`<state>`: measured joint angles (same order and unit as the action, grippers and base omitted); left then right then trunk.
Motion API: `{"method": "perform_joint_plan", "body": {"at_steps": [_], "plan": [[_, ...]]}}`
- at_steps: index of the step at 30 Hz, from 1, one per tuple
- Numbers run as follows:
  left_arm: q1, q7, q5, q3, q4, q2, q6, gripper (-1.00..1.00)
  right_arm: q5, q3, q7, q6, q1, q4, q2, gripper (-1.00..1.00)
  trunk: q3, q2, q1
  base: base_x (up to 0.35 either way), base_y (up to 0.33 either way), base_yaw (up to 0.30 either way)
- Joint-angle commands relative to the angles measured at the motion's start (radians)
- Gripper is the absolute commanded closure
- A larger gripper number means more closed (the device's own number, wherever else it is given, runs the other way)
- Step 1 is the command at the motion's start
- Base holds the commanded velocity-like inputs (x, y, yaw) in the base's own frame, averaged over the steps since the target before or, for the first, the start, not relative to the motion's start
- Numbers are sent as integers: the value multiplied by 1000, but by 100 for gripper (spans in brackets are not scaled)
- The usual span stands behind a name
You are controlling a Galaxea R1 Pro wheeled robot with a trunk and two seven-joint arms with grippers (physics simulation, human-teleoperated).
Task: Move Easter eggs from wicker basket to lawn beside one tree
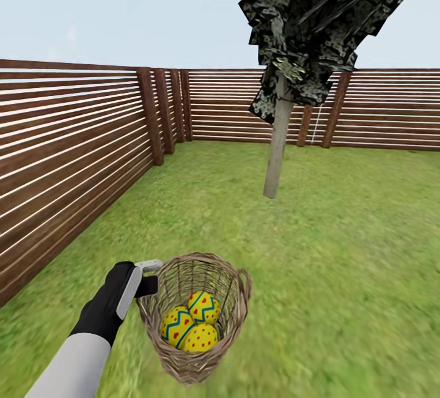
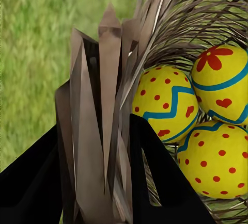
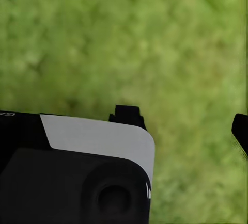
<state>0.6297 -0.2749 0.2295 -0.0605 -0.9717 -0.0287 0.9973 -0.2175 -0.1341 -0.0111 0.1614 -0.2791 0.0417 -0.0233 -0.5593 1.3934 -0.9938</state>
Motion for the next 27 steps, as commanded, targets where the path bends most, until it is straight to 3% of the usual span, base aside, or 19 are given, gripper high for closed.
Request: {"method": "perform_joint_plan", "body": {"at_steps": [1, 27], "plan": [[1, -7, 19, -2, -1, -1, 1, 100, -8, -9, -1, 7, -2, 4, -1, -100, -1, 1, -1, 320, 0, 0], [1, -9, 18, -1, -5, -6, 2, 100, -5, -11, -7, 7, 3, 4, -2, -100, -1, 1, -1, 320, 0, 0]]}}
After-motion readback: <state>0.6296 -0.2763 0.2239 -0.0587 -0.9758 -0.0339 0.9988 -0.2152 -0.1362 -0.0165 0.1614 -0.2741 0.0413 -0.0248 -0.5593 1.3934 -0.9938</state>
